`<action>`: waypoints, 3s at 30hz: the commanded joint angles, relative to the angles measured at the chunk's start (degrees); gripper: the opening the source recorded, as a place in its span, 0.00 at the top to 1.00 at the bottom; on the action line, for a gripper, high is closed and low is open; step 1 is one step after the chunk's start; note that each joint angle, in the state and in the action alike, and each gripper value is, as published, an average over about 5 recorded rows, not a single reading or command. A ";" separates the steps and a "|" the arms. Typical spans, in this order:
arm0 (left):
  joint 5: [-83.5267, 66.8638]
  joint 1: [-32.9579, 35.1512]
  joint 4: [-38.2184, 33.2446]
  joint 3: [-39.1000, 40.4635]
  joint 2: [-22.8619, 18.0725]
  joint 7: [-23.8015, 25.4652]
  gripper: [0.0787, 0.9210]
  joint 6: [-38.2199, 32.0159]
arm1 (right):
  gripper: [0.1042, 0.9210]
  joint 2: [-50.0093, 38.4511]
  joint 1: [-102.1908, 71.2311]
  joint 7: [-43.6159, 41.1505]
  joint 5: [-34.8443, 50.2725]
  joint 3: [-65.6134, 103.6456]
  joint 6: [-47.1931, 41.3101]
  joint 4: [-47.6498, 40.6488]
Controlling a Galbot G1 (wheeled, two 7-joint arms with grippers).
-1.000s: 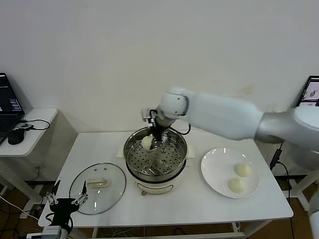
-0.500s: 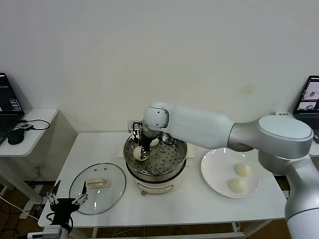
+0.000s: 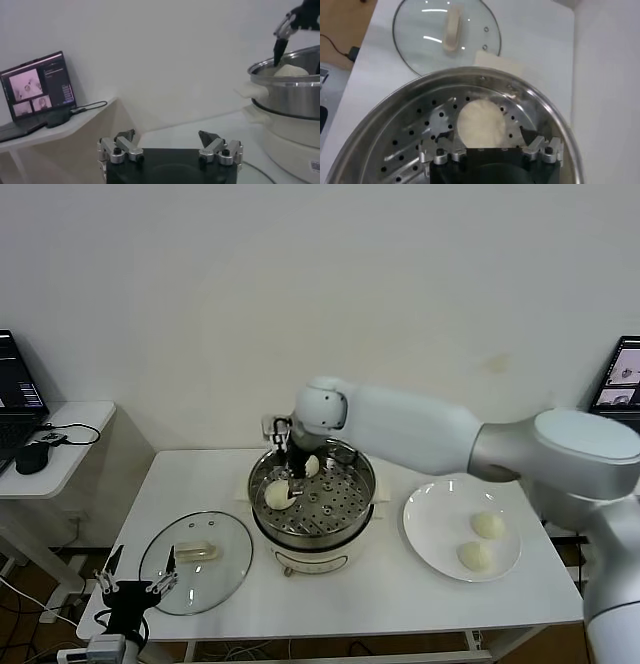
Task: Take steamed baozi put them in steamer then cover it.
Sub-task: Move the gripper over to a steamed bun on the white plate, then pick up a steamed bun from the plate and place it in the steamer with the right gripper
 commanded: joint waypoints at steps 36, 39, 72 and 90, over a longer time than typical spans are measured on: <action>2.41 2.21 -1.89 1.71 -0.22 0.13 0.12 0.21 | 0.12 -54.49 -41.84 -9.21 -35.38 30.27 20.40 21.30; 2.51 2.25 -1.72 1.70 -0.28 0.15 0.12 0.23 | 0.12 -52.33 -42.46 -8.40 -36.03 30.39 20.19 19.54; 2.34 1.43 -0.04 1.18 -0.46 0.14 0.12 0.22 | 0.27 -42.70 -42.13 -6.73 -36.65 29.77 16.25 11.67; 2.30 1.66 -0.58 1.16 -0.55 0.11 0.12 0.15 | 0.54 -43.41 -40.67 -7.62 -35.49 30.74 15.90 12.56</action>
